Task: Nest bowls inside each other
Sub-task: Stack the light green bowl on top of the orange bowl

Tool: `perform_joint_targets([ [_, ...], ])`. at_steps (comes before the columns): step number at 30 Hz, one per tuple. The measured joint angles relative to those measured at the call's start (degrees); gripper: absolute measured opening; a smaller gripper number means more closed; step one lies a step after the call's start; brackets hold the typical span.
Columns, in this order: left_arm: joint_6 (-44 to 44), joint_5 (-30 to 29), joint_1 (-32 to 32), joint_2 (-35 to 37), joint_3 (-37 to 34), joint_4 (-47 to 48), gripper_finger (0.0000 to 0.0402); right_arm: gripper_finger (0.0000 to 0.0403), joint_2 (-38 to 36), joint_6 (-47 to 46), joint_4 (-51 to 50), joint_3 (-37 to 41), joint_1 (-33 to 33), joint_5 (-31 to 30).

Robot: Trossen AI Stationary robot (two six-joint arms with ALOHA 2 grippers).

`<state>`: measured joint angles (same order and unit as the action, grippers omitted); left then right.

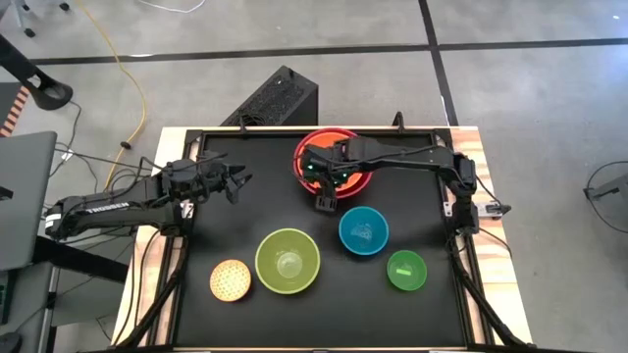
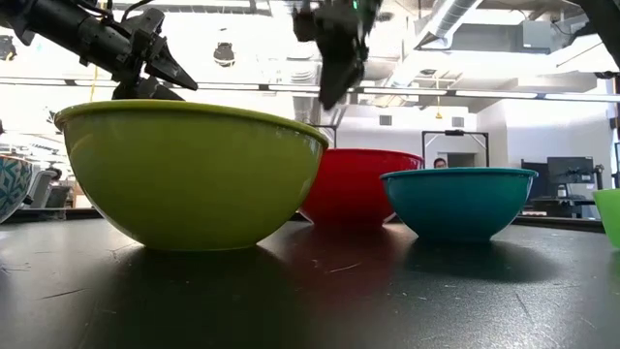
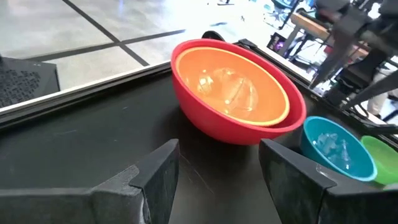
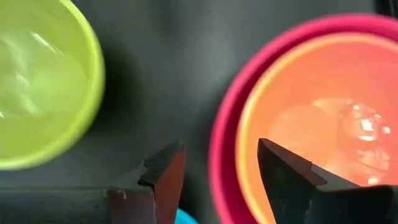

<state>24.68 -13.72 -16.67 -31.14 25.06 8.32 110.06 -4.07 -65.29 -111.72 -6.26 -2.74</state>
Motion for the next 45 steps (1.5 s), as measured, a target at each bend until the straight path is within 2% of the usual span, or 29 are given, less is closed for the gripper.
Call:
perform_joint_targets([
  [6,-1.6,2.3,0.0,0.0,0.0,0.0,0.0210,0.0217,0.0,-11.7,7.7,-2.1,4.9,0.9],
  [10,-1.7,3.5,0.0,0.0,0.0,0.0,0.0210,0.0218,0.8,-9.8,16.6,-0.4,8.5,1.3],
  [18,-1.8,8.8,0.0,0.0,0.1,1.4,0.0210,0.0218,7.3,-6.6,23.9,0.0,11.5,1.5],
  [29,-2.5,12.3,0.1,0.0,0.1,4.6,0.0210,0.0218,16.8,-7.5,27.4,0.0,11.6,1.4],
  [41,-1.7,11.0,0.1,0.0,0.1,4.7,0.0210,0.0216,18.7,-3.5,27.1,0.1,11.4,1.3],
  [45,-1.4,9.8,0.2,0.0,0.1,4.8,0.0210,0.0197,18.7,-1.5,26.1,0.1,11.1,2.4],
])
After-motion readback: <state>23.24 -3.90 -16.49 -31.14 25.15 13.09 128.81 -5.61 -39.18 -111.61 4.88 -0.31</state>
